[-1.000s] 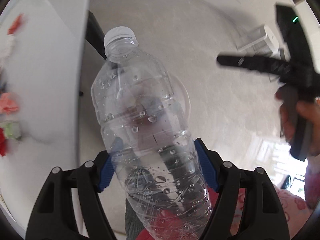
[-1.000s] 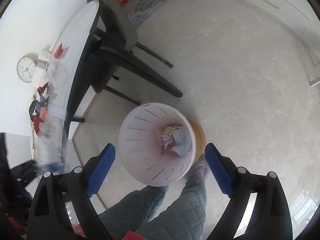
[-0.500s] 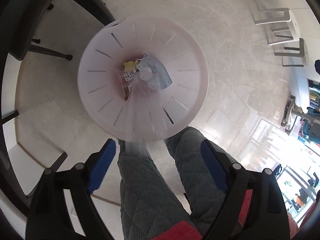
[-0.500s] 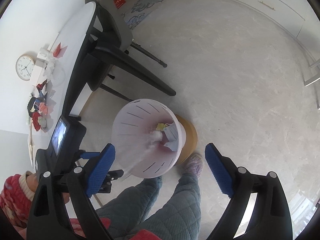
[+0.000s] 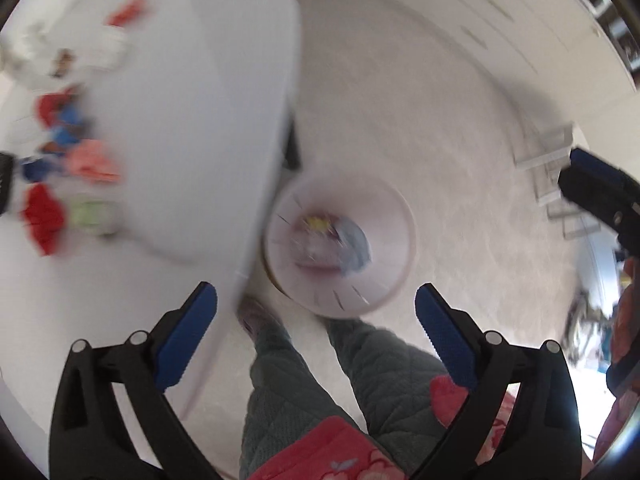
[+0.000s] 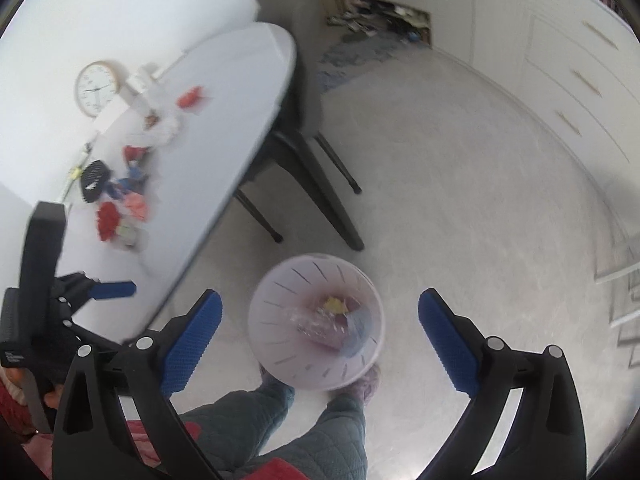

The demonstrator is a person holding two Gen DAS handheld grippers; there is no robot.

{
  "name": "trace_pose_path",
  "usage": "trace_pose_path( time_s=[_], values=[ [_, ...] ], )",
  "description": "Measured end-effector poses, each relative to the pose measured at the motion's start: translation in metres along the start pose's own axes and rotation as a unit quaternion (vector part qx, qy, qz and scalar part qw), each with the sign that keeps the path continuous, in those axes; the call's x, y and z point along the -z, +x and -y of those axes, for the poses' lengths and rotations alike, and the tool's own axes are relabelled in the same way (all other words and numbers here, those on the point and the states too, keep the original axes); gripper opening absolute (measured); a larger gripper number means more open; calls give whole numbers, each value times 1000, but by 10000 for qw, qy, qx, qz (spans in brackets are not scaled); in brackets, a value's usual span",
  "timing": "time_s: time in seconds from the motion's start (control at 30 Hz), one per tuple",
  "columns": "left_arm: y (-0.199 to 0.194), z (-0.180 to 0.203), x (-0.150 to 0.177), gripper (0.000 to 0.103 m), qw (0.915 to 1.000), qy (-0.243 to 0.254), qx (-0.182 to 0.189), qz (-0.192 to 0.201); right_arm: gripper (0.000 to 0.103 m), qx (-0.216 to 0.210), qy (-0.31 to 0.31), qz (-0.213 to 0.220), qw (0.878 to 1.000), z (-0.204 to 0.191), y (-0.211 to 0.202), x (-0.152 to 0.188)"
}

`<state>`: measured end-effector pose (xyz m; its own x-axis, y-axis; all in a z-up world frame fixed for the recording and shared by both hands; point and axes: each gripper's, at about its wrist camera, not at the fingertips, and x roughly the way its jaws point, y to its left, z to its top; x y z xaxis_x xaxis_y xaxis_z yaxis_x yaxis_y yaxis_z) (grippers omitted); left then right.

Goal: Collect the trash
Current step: 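Move both open grippers back over the table, then grasp the green crumpled paper with the right gripper while the left grasps red paper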

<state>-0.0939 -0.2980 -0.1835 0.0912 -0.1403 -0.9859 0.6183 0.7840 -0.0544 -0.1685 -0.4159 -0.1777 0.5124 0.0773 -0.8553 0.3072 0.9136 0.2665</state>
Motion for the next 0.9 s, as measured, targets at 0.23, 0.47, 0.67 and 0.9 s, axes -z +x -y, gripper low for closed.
trace_pose_path(
  time_s=[0.23,0.47,0.67,0.9],
  values=[
    [-64,-95,13,95,9878,-1089,-602,936,101,-286,-946,331,9946,-83,-11,-36],
    [-82,-190,34,95,9689,-1967,-831,1252,101,-498,-1650,408,9842,-162,5,-52],
    [-81,-232,46,95,9644,-2101,-770,1411,101,-852,-1947,261,9768,-217,30,-49],
    [-61,-262,39,95,9655,-2138,-481,1406,100,-926,-2220,110,9706,-248,67,-39]
  ],
)
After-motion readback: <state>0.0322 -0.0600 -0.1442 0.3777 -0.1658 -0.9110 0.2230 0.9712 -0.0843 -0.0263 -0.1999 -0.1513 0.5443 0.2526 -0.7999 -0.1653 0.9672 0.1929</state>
